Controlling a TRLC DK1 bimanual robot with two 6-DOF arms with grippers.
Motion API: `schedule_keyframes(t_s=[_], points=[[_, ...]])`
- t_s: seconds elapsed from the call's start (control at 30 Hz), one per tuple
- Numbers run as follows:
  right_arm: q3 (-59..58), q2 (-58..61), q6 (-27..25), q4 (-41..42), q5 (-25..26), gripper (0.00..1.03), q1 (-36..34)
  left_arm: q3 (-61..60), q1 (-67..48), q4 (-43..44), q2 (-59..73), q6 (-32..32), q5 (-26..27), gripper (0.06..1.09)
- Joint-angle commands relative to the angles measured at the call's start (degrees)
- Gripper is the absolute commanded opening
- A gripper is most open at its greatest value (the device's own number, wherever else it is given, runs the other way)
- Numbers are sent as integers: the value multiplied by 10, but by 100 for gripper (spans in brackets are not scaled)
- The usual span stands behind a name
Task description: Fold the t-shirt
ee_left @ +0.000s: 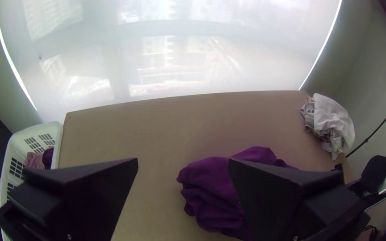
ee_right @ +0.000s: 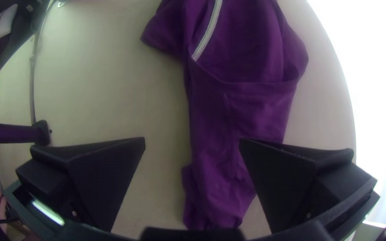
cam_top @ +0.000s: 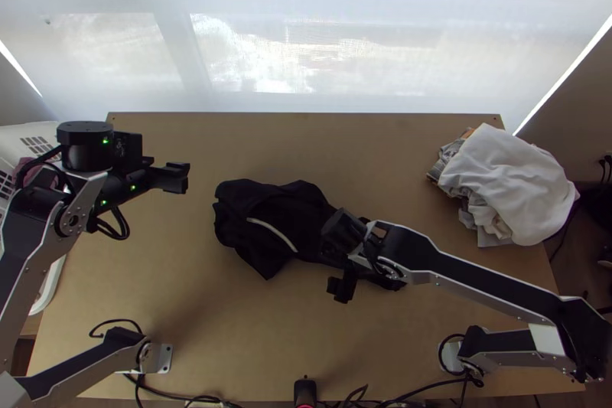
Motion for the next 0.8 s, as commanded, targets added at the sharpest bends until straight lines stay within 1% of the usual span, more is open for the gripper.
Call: schedule_keyframes(t_s=[0.0, 0.13, 0.2, 0.3, 0.43, 0.67, 0.73, 0.77], points=[[-45, 4, -12, 54, 8, 98, 13, -34, 10, 13, -12, -1, 1, 104], [-4, 48, -13, 65, 15, 98, 16, -57, 10, 21, -16, -3, 1, 104], [17, 70, -22, 69, 15, 98, 16, -73, 10, 28, -21, -4, 1, 104], [30, 97, -37, 83, 15, 98, 16, -98, 10, 39, -32, -4, 1, 104], [45, 132, -44, 98, 16, 98, 15, -136, 14, 51, -53, -3, 1, 104], [84, 186, -45, 108, 23, 97, 8, -182, 19, 64, -77, 1, 1, 104], [91, 195, -43, 108, 24, 87, 3, -183, 20, 66, -76, 1, 2, 104], [95, 199, -41, 106, 24, 79, -1, -183, 20, 69, -76, 1, 2, 104]])
